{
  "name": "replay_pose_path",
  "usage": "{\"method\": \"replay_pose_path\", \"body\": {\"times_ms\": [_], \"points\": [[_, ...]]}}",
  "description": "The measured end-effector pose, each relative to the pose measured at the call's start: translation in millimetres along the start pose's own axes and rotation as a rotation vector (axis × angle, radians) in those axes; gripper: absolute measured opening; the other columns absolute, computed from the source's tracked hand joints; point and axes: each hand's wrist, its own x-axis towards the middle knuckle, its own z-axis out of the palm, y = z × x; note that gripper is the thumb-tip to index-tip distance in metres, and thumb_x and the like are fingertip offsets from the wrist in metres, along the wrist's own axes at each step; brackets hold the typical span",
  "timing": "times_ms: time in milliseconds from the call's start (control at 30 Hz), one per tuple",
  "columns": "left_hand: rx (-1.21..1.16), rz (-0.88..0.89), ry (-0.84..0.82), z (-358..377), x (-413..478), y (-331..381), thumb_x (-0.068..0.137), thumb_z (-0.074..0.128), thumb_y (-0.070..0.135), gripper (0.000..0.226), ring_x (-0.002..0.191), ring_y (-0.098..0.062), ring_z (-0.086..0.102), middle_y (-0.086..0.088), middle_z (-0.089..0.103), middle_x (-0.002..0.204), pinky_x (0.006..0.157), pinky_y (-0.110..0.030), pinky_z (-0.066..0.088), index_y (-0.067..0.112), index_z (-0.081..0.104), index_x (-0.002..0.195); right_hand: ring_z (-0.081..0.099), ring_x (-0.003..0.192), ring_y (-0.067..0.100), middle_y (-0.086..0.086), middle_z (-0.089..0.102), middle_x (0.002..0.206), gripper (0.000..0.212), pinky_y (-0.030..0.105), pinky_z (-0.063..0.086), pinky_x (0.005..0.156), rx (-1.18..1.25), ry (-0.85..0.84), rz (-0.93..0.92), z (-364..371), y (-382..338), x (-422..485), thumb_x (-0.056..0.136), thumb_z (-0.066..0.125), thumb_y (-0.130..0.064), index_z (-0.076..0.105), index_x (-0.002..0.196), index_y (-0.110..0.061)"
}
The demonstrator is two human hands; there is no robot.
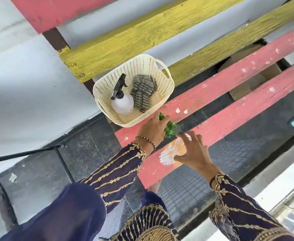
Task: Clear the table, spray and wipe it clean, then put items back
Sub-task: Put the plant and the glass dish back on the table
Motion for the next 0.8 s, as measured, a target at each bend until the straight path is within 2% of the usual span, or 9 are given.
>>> {"method": "replay_pose_path", "body": {"times_ms": [100,233,300,467,600,800], "points": [[-0.022,-0.097,0.010,-31,-60,-20,0.088,0.060,0.011,0.049,0.091,-0.037,0.064,-0.016,0.042,0.130,0.074,-0.039,0.053,0.019,0.045,0.134,0.030,0.141,0.032,0.002,0.032,0.156,0.089,0.058,0.051,0.100,-0.008,0.029,-0.071,-7,-49,-38,0.075,0.080,-0.050,0.037,0.152,-0.035],[-0.095,-0.199,0.066,-75,-151,-48,0.086,0.059,0.016,0.050,0.105,-0.041,0.061,-0.014,0.042,0.134,0.090,-0.047,0.053,0.023,0.045,0.134,0.032,0.141,0.032,0.000,0.035,0.153,0.086,0.055,0.053,0.098,0.004,0.094,-0.215,-13,-121,-91,0.073,0.082,-0.049,0.043,0.148,-0.035],[-0.101,-0.246,0.126,-98,-208,-64,0.087,0.059,0.020,0.052,0.109,-0.040,0.059,-0.014,0.042,0.135,0.093,-0.046,0.051,0.025,0.044,0.136,0.032,0.139,0.031,0.000,0.036,0.152,0.086,0.053,0.051,0.099,0.017,0.114,-0.283,-15,-165,-122,0.072,0.082,-0.047,0.044,0.148,-0.035],[-0.083,-0.331,0.280,-152,-351,-99,0.087,0.060,0.023,0.050,0.101,-0.040,0.060,-0.013,0.045,0.123,0.090,-0.044,0.051,0.023,0.045,0.134,0.035,0.138,0.032,0.004,0.038,0.151,0.088,0.048,0.043,0.108,0.004,0.128,-0.446,-11,-270,-203,0.073,0.085,-0.048,0.045,0.150,-0.031],[-0.073,-0.423,0.397,-183,-456,-128,0.087,0.061,0.024,0.046,0.099,-0.041,0.060,-0.011,0.047,0.120,0.088,-0.046,0.052,0.022,0.047,0.131,0.031,0.144,0.033,0.007,0.038,0.153,0.090,0.053,0.042,0.110,-0.018,0.118,-0.587,1,-347,-262,0.073,0.086,-0.046,0.044,0.151,-0.031],[-0.071,-0.542,0.540,-203,-563,-171,0.085,0.062,0.021,0.041,0.092,-0.038,0.061,-0.007,0.047,0.115,0.082,-0.044,0.053,0.027,0.050,0.124,0.037,0.135,0.030,0.001,0.042,0.145,0.090,0.051,0.046,0.106,-0.082,0.116,-0.738,23,-439,-317,0.070,0.084,-0.047,0.045,0.150,-0.033]]}}
